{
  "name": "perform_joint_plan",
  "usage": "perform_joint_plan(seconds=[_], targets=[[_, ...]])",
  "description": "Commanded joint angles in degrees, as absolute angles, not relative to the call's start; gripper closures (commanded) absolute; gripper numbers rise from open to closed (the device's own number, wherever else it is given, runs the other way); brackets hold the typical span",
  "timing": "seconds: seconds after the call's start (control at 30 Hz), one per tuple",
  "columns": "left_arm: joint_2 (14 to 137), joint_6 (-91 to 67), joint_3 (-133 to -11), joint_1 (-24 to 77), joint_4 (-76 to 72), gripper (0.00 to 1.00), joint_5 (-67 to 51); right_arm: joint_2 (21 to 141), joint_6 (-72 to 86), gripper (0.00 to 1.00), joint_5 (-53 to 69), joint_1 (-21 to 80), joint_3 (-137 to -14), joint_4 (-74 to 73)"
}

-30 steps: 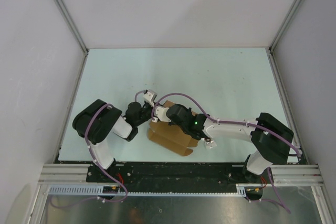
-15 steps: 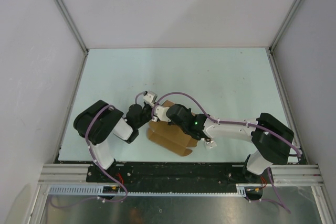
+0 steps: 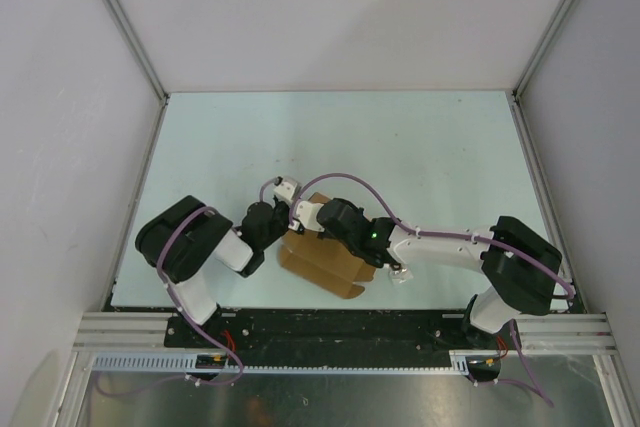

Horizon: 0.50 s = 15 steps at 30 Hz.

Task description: Fold the paper box

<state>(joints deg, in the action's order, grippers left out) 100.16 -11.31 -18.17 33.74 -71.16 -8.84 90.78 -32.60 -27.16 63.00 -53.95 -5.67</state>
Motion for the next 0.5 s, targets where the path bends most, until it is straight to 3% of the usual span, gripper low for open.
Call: perform_joint_plan(seconds=[0.0,0.27,0.47], targets=[[96.6,-10.5,-17.6,36.3,-71.6,0.99,-5.8,91.4,-27.5,0.77,-16.5,64.8,-52.3,-9.1],[96.2,-9.8,-17.4,39.5,-70.8,0.87,4.7,90.9,-25.3,0.76,-14.1,65.1,-52.3,-9.1],[96.5,-7.9,-17.8,42.1,-70.8,0.90,9.8,91.1,-24.3,0.76,-12.7,65.2,-52.3,-8.5]])
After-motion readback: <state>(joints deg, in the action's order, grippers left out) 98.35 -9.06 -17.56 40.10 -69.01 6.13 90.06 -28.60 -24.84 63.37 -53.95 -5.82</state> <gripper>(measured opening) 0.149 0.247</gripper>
